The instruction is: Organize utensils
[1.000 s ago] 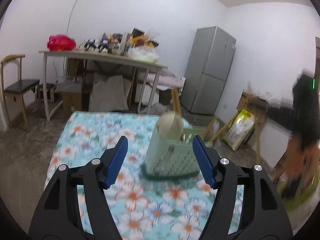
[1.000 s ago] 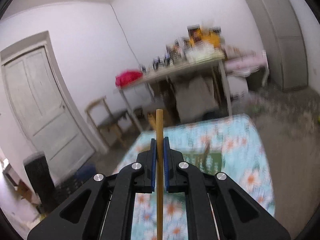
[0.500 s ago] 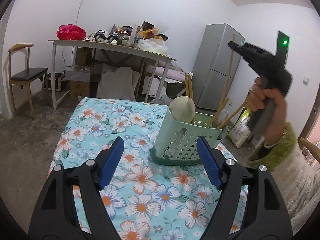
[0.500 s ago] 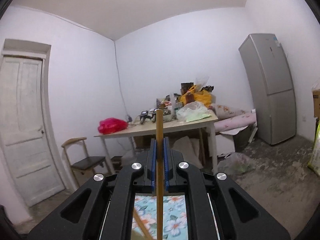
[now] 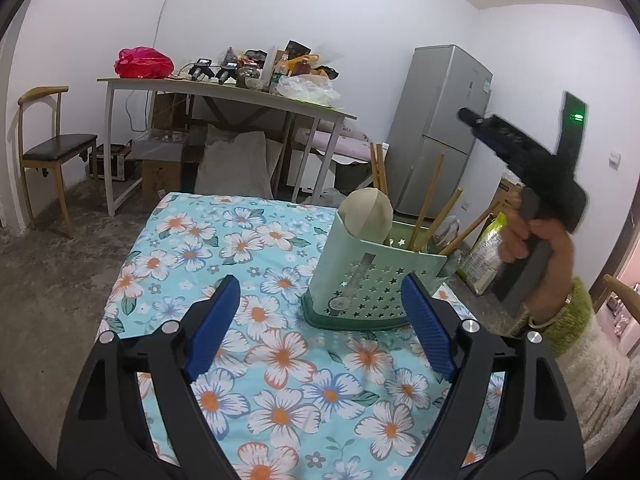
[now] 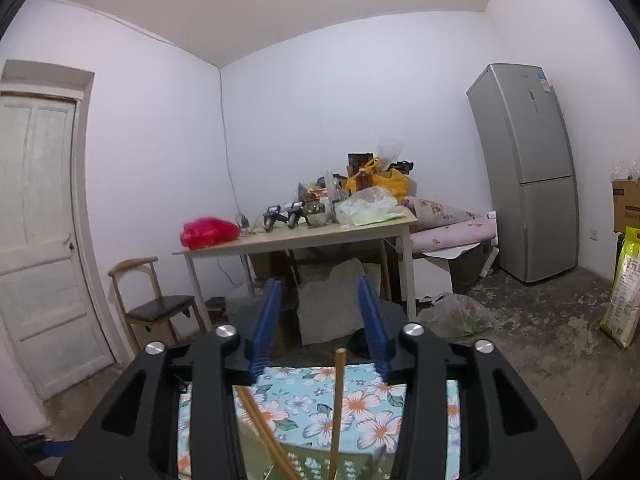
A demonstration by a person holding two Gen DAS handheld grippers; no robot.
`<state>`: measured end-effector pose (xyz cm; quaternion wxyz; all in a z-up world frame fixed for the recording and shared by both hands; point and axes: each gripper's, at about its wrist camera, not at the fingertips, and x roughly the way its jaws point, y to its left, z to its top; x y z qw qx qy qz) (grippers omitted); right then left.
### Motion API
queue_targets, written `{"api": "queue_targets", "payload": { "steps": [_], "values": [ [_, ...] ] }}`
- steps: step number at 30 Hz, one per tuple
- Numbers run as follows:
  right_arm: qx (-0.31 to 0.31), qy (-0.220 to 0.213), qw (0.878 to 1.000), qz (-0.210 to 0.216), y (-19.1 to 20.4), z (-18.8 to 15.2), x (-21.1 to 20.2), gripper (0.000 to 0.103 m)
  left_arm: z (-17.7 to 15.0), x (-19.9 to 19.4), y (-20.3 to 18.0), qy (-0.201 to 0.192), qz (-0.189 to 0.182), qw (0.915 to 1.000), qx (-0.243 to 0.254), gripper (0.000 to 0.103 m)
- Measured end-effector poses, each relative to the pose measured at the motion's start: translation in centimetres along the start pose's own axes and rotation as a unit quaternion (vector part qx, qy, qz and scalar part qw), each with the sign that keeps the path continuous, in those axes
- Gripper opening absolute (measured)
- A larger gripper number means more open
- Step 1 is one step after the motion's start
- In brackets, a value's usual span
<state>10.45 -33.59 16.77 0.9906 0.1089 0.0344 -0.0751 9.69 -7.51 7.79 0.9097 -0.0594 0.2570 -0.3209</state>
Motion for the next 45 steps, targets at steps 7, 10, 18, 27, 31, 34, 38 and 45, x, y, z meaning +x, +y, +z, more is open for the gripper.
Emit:
{"api": "queue_targets", "payload": {
  "steps": [7,10,18,27,31,34,38,45],
  "values": [
    [0.029,0.025,0.999,0.030,-0.8,-0.7,-6.0,0.060,0.2,0.4,-1.6,0.003,0.014,0.9999,0.009,0.091],
    [0.030,0.089,0.995,0.024,-0.4,-3.1,-7.0,0.069,0.1,0.7,-2.7,0.007,0.046,0.9986,0.024,0.095],
    [-0.011,0.309,0.946,-0.097,0.8,-12.6,-6.2,0.080,-1.3,3.4,-4.6,0.066,0.152,0.9855,0.036,0.095],
    [-0.058,0.309,0.935,-0.166,0.8,-13.5,-7.9,0.091,-2.0,4.3,-4.3,0.091,0.287,0.9524,0.046,0.095],
    [-0.055,0.309,0.933,-0.174,0.4,-12.9,-7.3,0.091,-1.7,4.0,-3.7,0.096,0.305,0.9472,0.023,0.095],
    [-0.053,0.310,0.932,-0.180,0.2,-13.0,-7.1,0.091,-1.7,4.0,-3.6,0.095,0.317,0.9433,0.023,0.095],
    [-0.051,0.311,0.931,-0.184,0.0,-13.1,-7.0,0.091,-1.6,3.8,-3.8,0.089,0.323,0.9418,0.029,0.095],
    [-0.051,0.313,0.930,-0.183,0.0,-13.0,-6.9,0.091,-1.4,3.5,-4.0,0.084,0.325,0.9414,0.032,0.095]
  ]
}}
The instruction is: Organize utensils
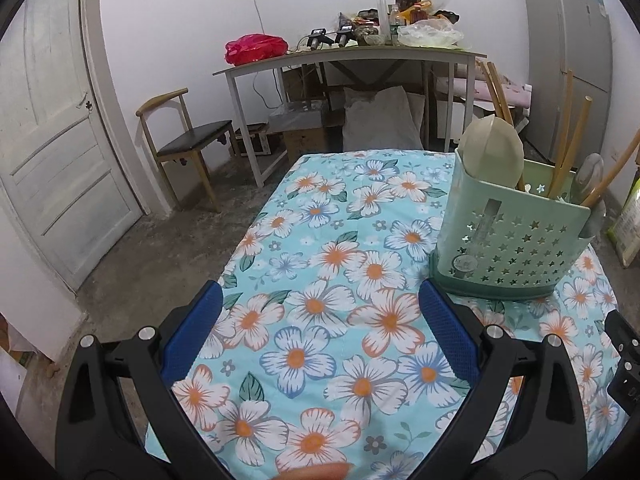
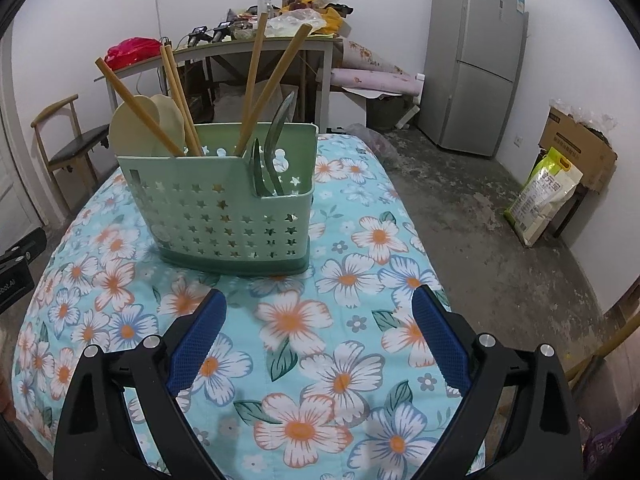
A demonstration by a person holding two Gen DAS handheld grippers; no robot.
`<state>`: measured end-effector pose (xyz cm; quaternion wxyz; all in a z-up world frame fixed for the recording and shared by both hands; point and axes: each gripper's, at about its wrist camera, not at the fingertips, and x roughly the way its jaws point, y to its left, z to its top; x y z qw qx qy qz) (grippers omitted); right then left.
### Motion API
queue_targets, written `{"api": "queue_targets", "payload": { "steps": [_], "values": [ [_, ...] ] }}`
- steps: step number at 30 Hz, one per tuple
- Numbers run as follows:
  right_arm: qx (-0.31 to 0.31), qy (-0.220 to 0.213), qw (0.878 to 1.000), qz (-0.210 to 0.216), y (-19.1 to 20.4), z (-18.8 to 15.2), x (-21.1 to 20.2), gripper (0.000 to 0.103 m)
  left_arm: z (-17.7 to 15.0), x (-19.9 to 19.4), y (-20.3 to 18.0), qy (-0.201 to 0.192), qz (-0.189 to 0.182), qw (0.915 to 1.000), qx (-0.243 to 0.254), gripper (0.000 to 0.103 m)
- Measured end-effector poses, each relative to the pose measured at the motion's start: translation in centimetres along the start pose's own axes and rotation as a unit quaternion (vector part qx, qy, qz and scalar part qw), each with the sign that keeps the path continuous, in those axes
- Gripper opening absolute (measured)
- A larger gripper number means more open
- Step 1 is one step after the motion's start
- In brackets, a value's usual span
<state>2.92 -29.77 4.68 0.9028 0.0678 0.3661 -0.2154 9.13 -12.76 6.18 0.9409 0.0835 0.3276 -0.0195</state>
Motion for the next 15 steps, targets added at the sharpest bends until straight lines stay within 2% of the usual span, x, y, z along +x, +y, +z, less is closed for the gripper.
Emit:
{"api": "queue_targets", "payload": {
  "steps": [15],
  "values": [
    [0.002,0.001,1.000,0.005,0.18,0.05,-0.04,0.091,0.07,0.21,0.07,0.008,-0.004,1.0000,0.001,0.095]
  ]
}}
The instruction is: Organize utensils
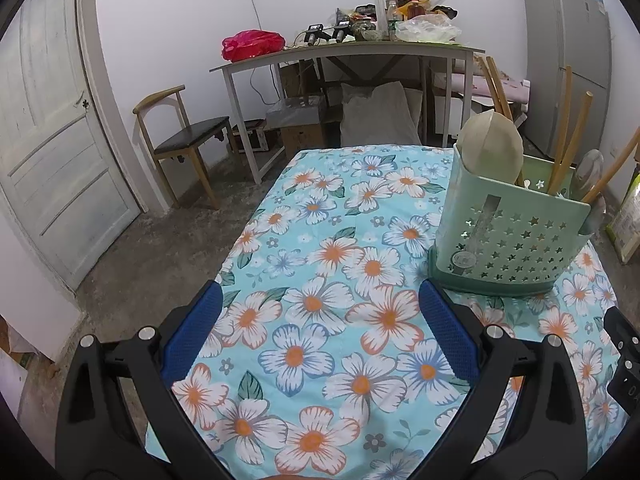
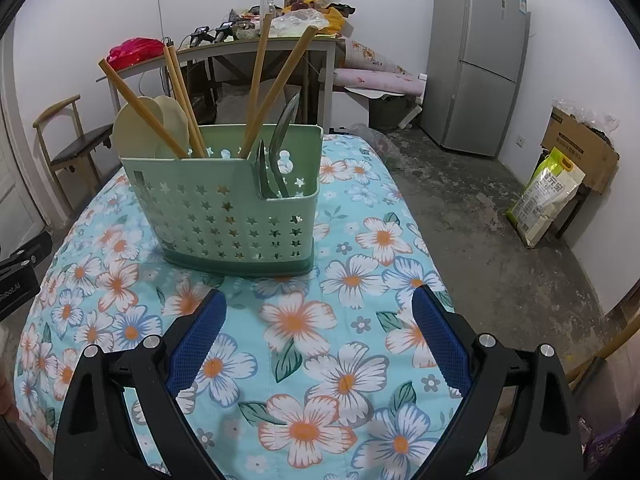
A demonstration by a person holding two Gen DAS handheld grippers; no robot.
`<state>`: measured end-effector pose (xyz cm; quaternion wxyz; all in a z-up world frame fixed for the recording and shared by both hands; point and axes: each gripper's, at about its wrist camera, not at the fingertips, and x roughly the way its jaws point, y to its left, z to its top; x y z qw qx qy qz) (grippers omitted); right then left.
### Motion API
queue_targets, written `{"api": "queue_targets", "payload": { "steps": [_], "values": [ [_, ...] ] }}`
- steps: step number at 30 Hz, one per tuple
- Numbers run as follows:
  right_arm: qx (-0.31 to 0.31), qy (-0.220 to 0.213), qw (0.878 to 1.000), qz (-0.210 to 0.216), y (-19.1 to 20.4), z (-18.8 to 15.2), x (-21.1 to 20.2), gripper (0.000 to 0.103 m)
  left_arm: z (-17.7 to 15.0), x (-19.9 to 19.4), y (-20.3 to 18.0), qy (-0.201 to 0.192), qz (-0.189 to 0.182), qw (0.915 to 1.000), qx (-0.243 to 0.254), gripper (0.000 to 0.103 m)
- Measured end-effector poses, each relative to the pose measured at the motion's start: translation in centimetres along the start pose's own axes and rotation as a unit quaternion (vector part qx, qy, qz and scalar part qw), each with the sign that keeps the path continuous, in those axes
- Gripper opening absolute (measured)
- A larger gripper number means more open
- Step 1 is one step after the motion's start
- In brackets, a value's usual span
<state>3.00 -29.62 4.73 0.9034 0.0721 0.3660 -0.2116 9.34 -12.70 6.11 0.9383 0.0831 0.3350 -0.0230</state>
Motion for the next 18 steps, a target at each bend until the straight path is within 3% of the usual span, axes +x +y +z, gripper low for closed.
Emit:
{"api": "queue_targets", "payload": {
  "steps": [18],
  "values": [
    [0.001,0.000,1.000,0.002,0.05,-0.04,-0.08,0.091,-0.05,-0.01,-0.03,0.001,0.000,1.0000,0.000,0.095]
  ]
}}
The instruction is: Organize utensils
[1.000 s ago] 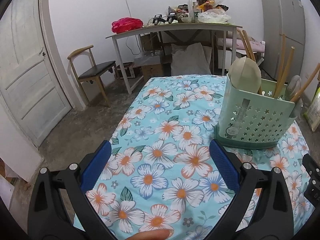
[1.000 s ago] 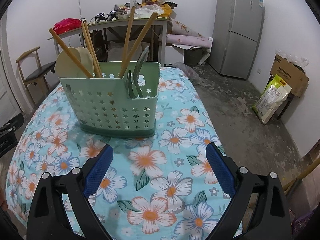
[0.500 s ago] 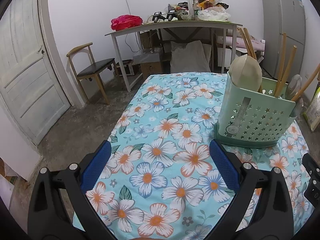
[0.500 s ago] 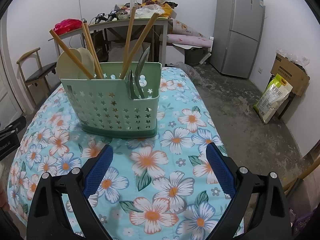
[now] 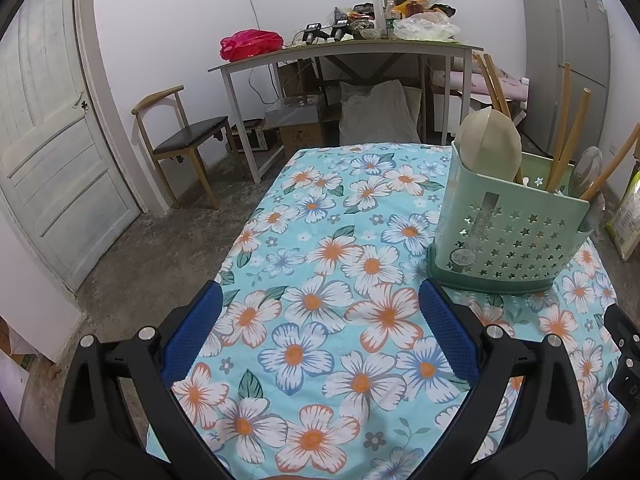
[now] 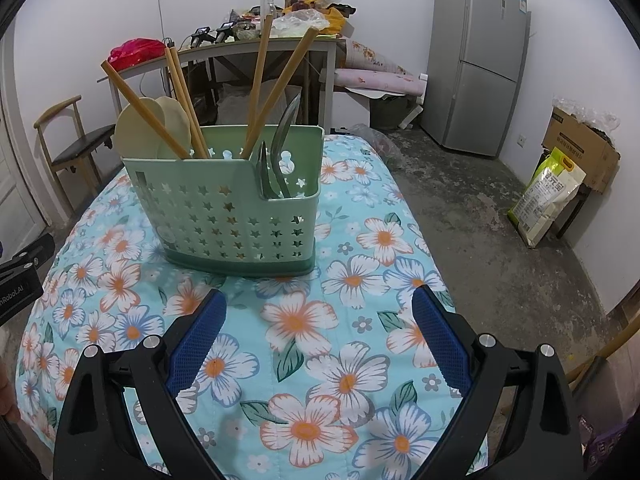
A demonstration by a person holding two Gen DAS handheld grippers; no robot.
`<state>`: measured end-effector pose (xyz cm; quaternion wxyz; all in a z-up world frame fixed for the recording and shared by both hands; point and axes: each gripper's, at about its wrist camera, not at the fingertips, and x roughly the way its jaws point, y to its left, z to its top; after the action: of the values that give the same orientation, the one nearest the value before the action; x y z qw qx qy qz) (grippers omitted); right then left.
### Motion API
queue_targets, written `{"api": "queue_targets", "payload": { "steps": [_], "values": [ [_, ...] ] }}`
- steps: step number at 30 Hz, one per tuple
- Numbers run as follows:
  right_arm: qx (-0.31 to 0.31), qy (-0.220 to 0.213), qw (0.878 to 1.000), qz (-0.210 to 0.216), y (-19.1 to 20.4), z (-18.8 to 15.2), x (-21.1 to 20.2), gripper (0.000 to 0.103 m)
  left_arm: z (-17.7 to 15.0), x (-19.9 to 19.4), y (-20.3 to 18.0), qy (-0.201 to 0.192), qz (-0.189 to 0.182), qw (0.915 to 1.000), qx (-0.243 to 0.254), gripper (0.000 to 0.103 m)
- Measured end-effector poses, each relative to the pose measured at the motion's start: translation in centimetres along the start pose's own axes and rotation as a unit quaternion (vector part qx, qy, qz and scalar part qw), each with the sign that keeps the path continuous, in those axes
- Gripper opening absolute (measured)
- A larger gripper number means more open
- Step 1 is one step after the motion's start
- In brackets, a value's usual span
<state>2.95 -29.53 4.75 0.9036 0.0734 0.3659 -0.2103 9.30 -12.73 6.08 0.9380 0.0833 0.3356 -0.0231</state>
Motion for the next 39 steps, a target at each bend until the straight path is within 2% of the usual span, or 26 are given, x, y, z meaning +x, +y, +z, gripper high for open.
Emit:
{"api": "queue_targets", "payload": {
  "steps": [39],
  "values": [
    [-0.001,0.001,1.000,0.001,0.24,0.09,-0.17,0.091,0.16,0.07,0.14,0.002,-0.001,1.0000,0.000,0.095]
  ]
}}
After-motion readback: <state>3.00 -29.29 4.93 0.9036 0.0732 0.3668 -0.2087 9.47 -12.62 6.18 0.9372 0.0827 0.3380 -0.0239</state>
